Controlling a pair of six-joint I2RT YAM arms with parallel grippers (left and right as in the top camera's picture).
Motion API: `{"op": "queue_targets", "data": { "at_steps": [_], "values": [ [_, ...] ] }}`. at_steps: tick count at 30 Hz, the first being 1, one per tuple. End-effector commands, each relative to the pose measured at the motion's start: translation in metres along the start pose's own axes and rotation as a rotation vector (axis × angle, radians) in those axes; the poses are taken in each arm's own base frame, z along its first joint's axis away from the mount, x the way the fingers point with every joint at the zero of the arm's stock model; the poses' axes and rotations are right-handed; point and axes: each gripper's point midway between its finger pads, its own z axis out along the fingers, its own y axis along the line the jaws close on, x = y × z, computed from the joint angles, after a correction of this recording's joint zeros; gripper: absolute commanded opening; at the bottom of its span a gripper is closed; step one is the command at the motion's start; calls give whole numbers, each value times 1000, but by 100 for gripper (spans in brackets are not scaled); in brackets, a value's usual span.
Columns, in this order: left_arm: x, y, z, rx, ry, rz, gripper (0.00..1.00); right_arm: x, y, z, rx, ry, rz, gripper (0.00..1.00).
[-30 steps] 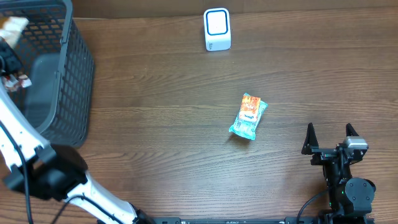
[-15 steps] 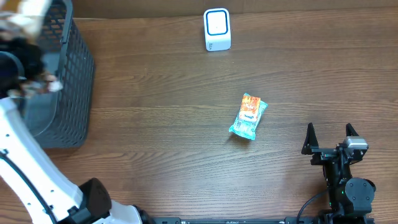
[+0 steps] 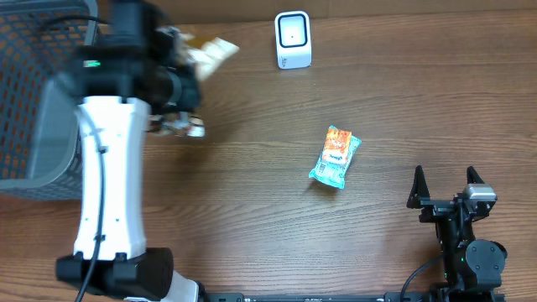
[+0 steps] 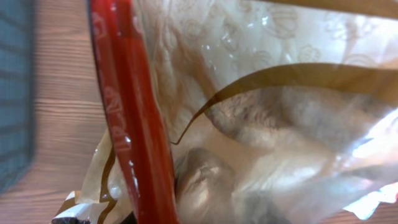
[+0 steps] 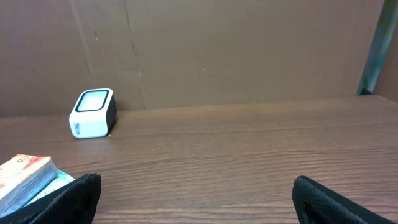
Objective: Scan the item barcode
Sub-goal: 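Lift the bread bag out and set it on the table centre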
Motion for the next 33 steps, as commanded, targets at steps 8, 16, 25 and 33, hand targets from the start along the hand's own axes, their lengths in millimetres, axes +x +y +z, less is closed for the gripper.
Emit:
{"op": "queue_targets", "data": {
  "at_steps": [8, 16, 25, 33],
  "values": [
    [80, -64, 108, -114, 133, 53, 4, 2, -2, 0, 12, -4, 3, 100],
    [136, -74, 162, -127, 189, 38, 4, 2, -2, 0, 12, -5, 4, 100],
    [163, -65, 193, -135, 194, -59, 4, 2, -2, 0, 12, -5, 4, 100],
    [172, -68, 200, -104, 211, -61, 25, 2, -2, 0, 12, -4, 4, 100]
  ]
}}
